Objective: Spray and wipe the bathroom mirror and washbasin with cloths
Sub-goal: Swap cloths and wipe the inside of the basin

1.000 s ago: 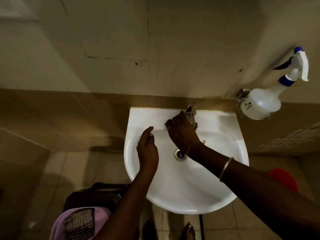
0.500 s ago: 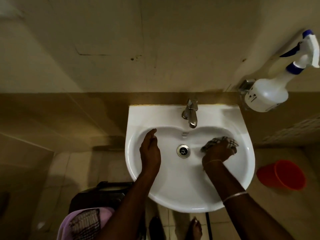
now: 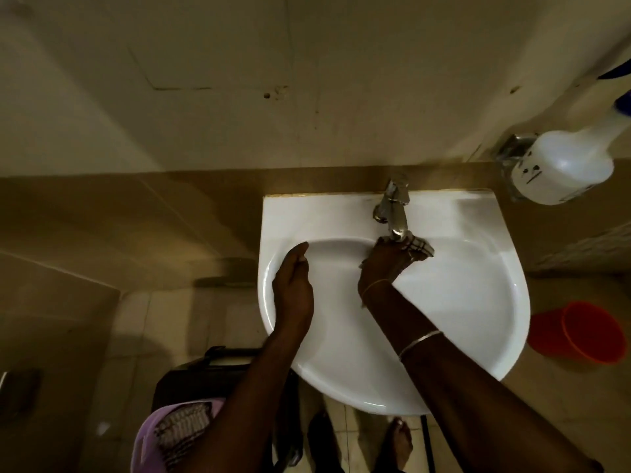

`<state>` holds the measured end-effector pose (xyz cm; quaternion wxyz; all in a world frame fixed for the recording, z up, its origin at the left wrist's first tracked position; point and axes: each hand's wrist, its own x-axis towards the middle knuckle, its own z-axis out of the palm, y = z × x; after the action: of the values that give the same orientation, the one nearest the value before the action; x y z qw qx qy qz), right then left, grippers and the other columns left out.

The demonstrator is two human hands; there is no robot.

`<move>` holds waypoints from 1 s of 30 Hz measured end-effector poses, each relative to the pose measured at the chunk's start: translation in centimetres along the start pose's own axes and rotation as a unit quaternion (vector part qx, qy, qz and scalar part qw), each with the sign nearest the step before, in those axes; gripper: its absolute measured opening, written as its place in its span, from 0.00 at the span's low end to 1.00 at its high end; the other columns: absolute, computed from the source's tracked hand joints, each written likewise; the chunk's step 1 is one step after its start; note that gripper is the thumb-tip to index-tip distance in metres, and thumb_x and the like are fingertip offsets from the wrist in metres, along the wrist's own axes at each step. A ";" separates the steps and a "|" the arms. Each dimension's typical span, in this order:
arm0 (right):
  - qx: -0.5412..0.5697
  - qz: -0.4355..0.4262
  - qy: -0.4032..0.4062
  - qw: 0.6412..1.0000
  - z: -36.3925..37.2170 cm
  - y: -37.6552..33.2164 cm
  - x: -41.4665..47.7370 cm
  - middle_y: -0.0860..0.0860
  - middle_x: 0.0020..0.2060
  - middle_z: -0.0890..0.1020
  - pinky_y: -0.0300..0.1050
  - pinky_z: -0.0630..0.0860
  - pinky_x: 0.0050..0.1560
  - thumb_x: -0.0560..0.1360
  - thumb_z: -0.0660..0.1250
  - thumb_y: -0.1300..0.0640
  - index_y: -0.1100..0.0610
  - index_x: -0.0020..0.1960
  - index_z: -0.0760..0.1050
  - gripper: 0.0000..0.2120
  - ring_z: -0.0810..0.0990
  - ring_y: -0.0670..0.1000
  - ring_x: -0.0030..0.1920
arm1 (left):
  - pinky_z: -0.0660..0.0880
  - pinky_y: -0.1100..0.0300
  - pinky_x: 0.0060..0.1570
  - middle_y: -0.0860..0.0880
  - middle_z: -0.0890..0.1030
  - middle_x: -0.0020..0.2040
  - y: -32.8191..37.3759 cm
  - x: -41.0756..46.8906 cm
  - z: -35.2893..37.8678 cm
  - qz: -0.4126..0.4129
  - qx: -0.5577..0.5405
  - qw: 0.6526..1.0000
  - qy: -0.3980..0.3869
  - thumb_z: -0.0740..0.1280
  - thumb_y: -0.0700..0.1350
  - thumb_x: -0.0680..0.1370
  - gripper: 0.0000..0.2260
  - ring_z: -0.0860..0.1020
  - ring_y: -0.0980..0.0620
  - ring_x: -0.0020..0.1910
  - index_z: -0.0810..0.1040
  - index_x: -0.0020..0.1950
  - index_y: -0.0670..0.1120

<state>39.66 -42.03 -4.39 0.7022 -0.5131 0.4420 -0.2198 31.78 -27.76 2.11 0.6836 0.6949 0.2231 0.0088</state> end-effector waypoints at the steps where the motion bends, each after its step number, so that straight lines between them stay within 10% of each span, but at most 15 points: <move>1: -0.063 -0.019 -0.047 0.997 0.6 0.7 -0.8 0.24 0.54 0.70 0.17 0.64 0.52 0.85 0.62 0.55 0.40 0.57 0.65 0.10 0.67 0.21 0.53 | 0.69 0.81 0.55 0.50 0.80 0.69 0.0 0.1 -0.2 0.006 0.001 1.000 0.000 0.58 0.39 0.87 0.15 0.76 0.54 0.68 0.80 0.70 0.46; 2: -0.075 0.003 -0.038 0.996 1.0 2.3 -0.6 0.28 0.55 0.73 0.19 0.65 0.57 0.81 0.67 0.45 0.39 0.54 0.64 0.11 0.68 0.20 0.54 | 0.70 0.80 0.57 0.49 0.80 0.69 0.0 0.2 -0.4 0.014 0.004 1.000 -0.002 0.58 0.39 0.86 0.15 0.76 0.54 0.68 0.80 0.69 0.45; 5: 0.017 0.073 0.057 0.996 2.5 5.1 -1.0 0.59 0.69 0.76 0.61 0.76 0.68 0.61 0.60 0.15 0.49 0.75 0.59 0.55 0.79 0.57 0.66 | 0.73 0.65 0.69 0.51 0.81 0.68 -0.3 0.6 -1.1 0.024 0.015 1.000 -0.011 0.59 0.40 0.87 0.15 0.77 0.55 0.68 0.80 0.69 0.47; 8: -0.005 0.125 0.038 0.991 5.2 5.1 -4.2 0.57 0.75 0.68 0.62 0.74 0.70 0.59 0.51 0.12 0.53 0.81 0.52 0.63 0.75 0.59 0.70 | 0.71 0.55 0.73 0.54 0.81 0.67 -0.5 0.8 -2.1 0.036 0.029 0.998 -0.030 0.59 0.42 0.87 0.15 0.76 0.57 0.68 0.79 0.70 0.49; 15: -0.249 0.163 -0.151 0.943 8.3 2.2 -12.5 0.64 0.81 0.41 0.62 0.41 0.81 0.85 0.50 0.39 0.65 0.82 0.40 0.39 0.40 0.65 0.82 | 0.73 0.65 0.67 0.57 0.81 0.66 -0.1 0.4 -4.8 0.073 0.001 0.995 -0.074 0.56 0.54 0.85 0.20 0.77 0.61 0.67 0.77 0.72 0.50; 23: -0.530 -0.079 -0.393 0.747 1.2 5.8 -15.2 0.67 0.81 0.43 0.55 0.33 0.80 0.87 0.46 0.48 0.68 0.81 0.39 0.33 0.40 0.64 0.82 | 0.71 0.51 0.74 0.52 0.79 0.71 -0.8 -0.7 -6.5 0.067 -0.005 0.995 -0.076 0.58 0.55 0.83 0.23 0.75 0.56 0.71 0.76 0.74 0.46; 27: -0.542 -0.151 -0.412 0.717 -2.8 5.6 -16.3 0.68 0.77 0.62 0.62 0.61 0.78 0.84 0.50 0.58 0.68 0.79 0.57 0.26 0.64 0.66 0.78 | 0.70 0.58 0.73 0.53 0.78 0.72 -1.3 -2.2 -6.5 0.092 0.063 0.987 -0.118 0.60 0.56 0.83 0.23 0.74 0.59 0.72 0.76 0.74 0.47; 30: -0.570 -0.191 -0.493 0.630 -5.3 3.9 -16.2 0.61 0.81 0.53 0.58 0.50 0.82 0.85 0.55 0.55 0.65 0.82 0.48 0.31 0.49 0.61 0.82 | 0.70 0.66 0.70 0.54 0.78 0.71 -1.7 -3.7 -6.8 0.094 0.098 0.982 -0.129 0.60 0.52 0.84 0.21 0.75 0.63 0.70 0.75 0.75 0.48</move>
<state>26.27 -30.97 -2.02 0.3255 -0.9157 -0.0404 0.2320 25.81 -22.56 1.97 0.6313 0.7717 0.0668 -0.0386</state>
